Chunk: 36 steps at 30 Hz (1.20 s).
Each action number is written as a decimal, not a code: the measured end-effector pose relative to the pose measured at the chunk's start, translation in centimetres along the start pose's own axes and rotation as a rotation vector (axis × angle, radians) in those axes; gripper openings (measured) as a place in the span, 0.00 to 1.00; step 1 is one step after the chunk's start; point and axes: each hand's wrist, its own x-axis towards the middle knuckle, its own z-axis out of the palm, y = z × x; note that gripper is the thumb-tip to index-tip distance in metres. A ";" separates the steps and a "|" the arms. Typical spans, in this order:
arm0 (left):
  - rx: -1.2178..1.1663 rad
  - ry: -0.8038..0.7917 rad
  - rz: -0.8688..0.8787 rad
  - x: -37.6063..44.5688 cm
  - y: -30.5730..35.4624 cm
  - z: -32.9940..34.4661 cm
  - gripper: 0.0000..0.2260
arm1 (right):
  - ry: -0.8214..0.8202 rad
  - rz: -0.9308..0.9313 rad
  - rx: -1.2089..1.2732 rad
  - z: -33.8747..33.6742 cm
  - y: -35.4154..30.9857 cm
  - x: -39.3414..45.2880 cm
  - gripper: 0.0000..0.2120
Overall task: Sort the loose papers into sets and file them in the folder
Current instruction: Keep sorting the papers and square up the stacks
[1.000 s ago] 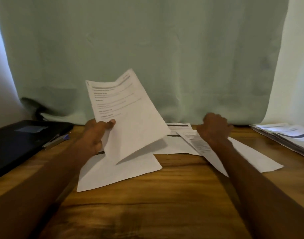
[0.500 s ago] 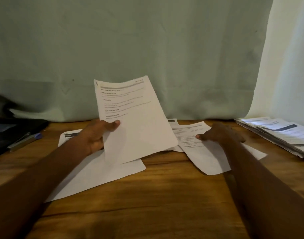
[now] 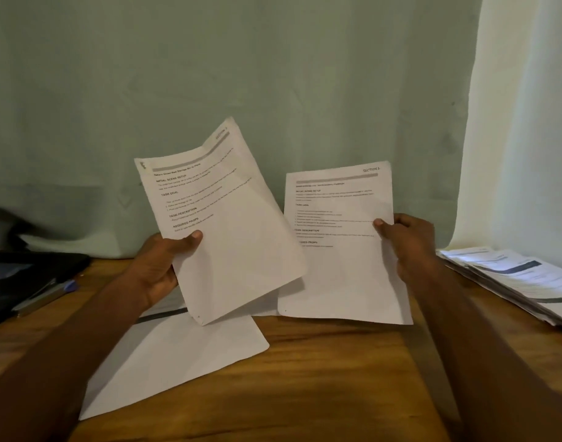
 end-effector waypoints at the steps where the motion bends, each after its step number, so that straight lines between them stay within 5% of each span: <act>1: -0.003 0.004 0.005 0.0 0.1 -0.1 0.19 | -0.014 0.003 0.036 0.2 -0.1 -0.2 0.04; 25: 0.230 0.016 0.054 -0.3 0.4 1.2 0.11 | -0.377 0.160 0.268 8.8 -1.2 -7.6 0.09; 31: 0.155 -0.164 -0.154 -1.2 0.4 0.8 0.17 | -0.504 0.215 0.367 10.0 -1.4 -9.6 0.08; 36: 0.085 -0.135 -0.060 -1.2 2.0 -3.2 0.31 | -0.563 0.248 0.386 11.0 -1.5 -10.5 0.17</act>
